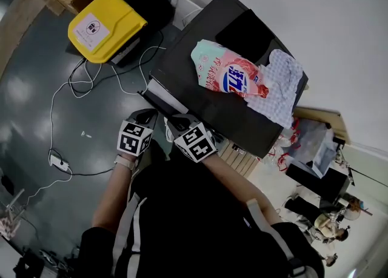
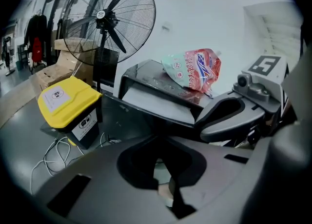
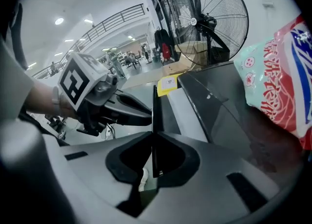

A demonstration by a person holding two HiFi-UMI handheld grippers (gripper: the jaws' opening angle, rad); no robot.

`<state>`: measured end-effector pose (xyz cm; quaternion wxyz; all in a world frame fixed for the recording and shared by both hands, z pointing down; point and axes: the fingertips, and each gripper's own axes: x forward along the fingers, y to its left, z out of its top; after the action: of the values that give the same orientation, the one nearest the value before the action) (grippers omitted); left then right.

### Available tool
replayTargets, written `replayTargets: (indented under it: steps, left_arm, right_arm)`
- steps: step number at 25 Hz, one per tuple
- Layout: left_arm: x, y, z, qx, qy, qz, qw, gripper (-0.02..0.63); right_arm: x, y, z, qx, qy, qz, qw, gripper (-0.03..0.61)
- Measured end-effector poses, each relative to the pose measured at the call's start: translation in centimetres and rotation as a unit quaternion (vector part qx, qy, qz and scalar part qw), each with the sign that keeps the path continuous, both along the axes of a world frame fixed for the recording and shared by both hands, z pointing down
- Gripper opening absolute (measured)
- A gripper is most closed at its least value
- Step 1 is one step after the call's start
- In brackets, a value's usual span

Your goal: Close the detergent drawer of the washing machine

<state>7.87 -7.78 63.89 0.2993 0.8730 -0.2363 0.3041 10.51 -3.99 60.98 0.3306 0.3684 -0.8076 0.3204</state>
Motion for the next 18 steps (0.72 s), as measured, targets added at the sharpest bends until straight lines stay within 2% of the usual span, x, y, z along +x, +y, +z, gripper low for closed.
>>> replayTargets:
  steps: [5, 14, 18]
  left_arm:
    - [1.3, -1.2, 0.0, -0.002, -0.004, 0.014, 0.9999, 0.011]
    - [1.6, -1.4, 0.0, -0.006, -0.002, 0.041, 0.9991, 0.011]
    - [1.6, -1.5, 0.0, -0.004, -0.002, 0.054, 0.9985, 0.011]
  right_arm:
    - [1.3, -1.3, -0.1, 0.007, 0.004, 0.018, 1.000, 0.046]
    - [1.6, -1.3, 0.2, 0.007, 0.011, 0.048, 0.999, 0.057]
    - [1.7, -1.3, -0.6, 0.029, 0.018, 0.076, 0.997, 0.057]
